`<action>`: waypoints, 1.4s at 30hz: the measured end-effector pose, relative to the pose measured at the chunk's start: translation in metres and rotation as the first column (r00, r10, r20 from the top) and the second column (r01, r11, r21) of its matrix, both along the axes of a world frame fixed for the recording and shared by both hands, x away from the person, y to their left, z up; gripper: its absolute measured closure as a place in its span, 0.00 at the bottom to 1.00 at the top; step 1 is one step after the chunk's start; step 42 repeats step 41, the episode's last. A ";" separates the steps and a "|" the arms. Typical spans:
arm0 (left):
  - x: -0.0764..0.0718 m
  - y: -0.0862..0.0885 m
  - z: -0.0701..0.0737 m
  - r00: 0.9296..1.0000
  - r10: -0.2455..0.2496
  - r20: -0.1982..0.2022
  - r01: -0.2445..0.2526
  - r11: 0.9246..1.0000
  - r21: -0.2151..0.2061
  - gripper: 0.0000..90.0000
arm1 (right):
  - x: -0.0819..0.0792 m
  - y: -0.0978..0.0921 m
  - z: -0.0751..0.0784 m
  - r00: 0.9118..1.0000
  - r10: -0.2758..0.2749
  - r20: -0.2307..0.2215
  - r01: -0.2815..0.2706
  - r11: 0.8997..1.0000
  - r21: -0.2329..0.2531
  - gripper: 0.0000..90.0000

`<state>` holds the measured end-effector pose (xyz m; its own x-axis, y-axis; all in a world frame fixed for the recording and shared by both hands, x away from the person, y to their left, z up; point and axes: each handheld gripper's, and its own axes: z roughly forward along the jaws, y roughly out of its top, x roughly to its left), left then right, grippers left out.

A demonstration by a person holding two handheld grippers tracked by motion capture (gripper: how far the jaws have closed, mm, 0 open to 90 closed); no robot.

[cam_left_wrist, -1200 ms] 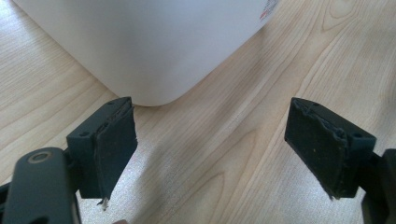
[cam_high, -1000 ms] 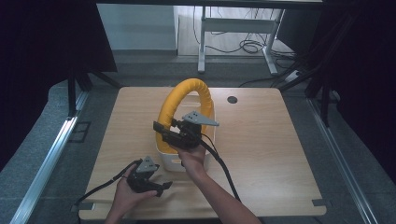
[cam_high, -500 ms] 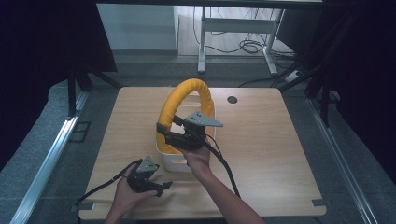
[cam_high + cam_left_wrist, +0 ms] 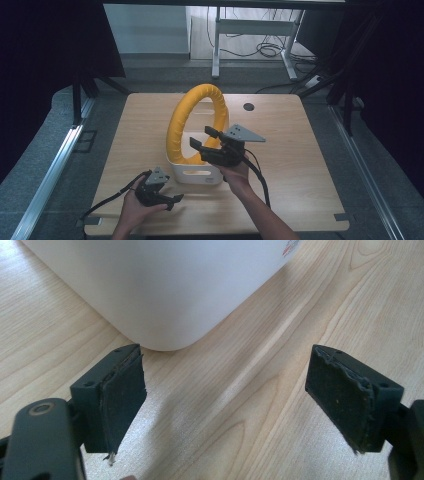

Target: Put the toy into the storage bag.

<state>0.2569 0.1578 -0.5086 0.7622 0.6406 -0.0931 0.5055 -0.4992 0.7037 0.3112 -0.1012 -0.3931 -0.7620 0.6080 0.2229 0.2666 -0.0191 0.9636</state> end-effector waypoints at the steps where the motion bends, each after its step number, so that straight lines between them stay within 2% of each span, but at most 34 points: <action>1: 0.000 0.000 0.000 1.000 -0.001 0.000 0.001 1.000 0.002 0.18 | -0.001 -0.007 0.000 1.000 -0.001 0.002 0.001 1.000 -0.005 0.36; 9: 0.000 0.000 0.000 1.000 0.001 -0.002 -0.001 1.000 0.005 0.18 | -0.005 -0.052 -0.009 0.999 -0.020 0.029 0.022 0.999 -0.049 0.44; 15: 0.001 0.000 -0.001 1.000 0.001 -0.004 -0.001 1.000 0.006 0.18 | -0.004 -0.085 -0.019 0.997 -0.056 0.047 0.059 0.996 -0.065 0.50; 27: 0.001 0.000 -0.001 1.000 -0.002 -0.005 0.002 1.000 0.017 0.18 | 0.002 -0.133 -0.052 0.988 -0.151 0.007 0.151 0.984 -0.092 0.55; 30: 0.001 -0.001 -0.001 1.000 -0.001 -0.008 0.001 1.000 0.013 0.18 | 0.002 -0.140 -0.058 0.986 -0.164 -0.010 0.162 0.982 -0.096 0.56; 38: 0.001 0.001 0.000 1.000 -0.002 -0.004 0.002 1.000 0.011 0.18 | 0.000 -0.142 -0.059 0.987 -0.159 -0.003 0.158 0.983 -0.094 0.53; 42: 0.001 0.001 0.000 1.000 -0.002 -0.004 0.002 1.000 0.013 0.18 | 0.001 -0.142 -0.066 0.987 -0.161 -0.025 0.157 0.981 -0.117 0.50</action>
